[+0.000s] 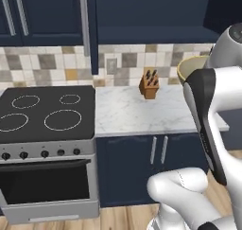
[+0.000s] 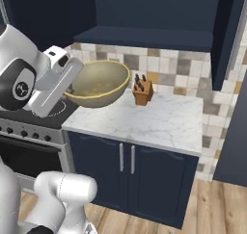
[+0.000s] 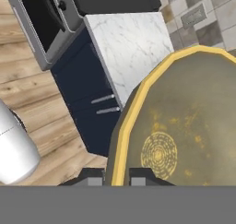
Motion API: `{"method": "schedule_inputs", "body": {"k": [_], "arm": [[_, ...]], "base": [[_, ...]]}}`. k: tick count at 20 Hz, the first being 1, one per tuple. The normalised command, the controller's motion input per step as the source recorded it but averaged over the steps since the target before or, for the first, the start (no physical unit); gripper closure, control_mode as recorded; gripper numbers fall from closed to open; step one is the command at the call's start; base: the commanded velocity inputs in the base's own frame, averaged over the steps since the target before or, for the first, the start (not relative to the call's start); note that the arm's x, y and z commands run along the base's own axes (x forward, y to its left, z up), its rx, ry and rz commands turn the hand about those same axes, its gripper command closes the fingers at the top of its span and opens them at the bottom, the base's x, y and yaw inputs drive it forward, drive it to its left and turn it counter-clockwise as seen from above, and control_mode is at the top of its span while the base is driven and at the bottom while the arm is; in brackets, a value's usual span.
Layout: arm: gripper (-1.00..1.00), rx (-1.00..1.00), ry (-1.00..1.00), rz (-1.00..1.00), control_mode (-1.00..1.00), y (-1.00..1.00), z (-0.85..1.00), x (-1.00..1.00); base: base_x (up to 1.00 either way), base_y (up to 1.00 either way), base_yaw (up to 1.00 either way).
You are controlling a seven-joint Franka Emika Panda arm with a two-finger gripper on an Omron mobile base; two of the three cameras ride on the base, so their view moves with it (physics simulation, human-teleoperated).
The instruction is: Move the bowls from the cabinet to the plates on the dining table.
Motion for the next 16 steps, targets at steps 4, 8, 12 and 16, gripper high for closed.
{"method": "schedule_inputs", "body": {"k": [4,8,12,16], "arm": [[1.00,0.00,0.00,0.00,1.00,0.00,0.00,0.00],[1.00,0.00,0.00,0.00,1.00,0.00,0.00,0.00],[1.00,0.00,0.00,0.00,1.00,0.00,0.00,0.00],[1.00,0.00,0.00,0.00,1.00,0.00,0.00,0.00]], "base": [[-0.15,0.42,0.26],[-0.21,0.45,0.28],[-0.43,0.49,0.30],[-0.56,0.51,0.31]]}}
